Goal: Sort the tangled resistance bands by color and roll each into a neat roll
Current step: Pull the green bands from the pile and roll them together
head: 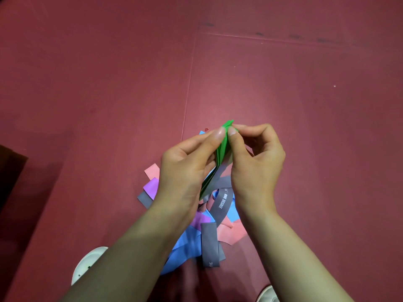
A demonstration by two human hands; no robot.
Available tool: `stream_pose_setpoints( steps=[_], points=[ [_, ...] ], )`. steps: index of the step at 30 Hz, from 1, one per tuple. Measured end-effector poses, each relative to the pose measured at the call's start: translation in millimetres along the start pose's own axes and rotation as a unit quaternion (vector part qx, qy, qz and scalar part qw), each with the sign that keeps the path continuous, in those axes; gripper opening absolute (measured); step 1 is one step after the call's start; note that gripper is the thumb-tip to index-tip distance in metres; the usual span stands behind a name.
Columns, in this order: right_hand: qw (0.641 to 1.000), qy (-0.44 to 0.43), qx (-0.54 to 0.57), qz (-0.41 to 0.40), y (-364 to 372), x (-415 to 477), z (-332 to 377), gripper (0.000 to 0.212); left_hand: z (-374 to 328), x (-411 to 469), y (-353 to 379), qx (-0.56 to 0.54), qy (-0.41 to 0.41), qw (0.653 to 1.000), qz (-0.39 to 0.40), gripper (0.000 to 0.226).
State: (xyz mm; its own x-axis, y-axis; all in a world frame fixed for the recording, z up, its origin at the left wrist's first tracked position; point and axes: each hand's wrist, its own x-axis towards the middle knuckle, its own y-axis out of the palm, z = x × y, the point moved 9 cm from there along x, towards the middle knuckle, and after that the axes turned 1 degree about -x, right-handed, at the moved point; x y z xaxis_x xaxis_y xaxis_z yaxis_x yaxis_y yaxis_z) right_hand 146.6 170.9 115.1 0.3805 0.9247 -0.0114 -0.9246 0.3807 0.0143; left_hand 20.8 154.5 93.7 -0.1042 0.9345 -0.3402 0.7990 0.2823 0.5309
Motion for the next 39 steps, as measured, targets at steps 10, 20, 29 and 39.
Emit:
stream_pose_setpoints(
  steps=[10,20,29,39],
  points=[
    [0.999,0.012,0.022,0.047,5.0,8.4,0.9,0.026,-12.5,8.8,-14.0,0.095,0.045,0.994,-0.025,0.018],
    [0.988,0.094,0.052,0.107,14.0,8.0,-11.3,0.011,-29.8,7.3,-22.4,0.188,0.093,0.975,-0.069,0.028],
    [0.987,0.11,0.05,0.109,13.5,8.0,-12.4,0.024,-44.9,7.3,-15.1,0.319,0.149,0.934,-0.063,0.035],
    [0.983,0.125,0.049,0.124,13.0,7.8,-15.6,0.024,-50.1,-0.6,1.6,0.533,0.215,0.818,-0.033,0.023]
  ],
)
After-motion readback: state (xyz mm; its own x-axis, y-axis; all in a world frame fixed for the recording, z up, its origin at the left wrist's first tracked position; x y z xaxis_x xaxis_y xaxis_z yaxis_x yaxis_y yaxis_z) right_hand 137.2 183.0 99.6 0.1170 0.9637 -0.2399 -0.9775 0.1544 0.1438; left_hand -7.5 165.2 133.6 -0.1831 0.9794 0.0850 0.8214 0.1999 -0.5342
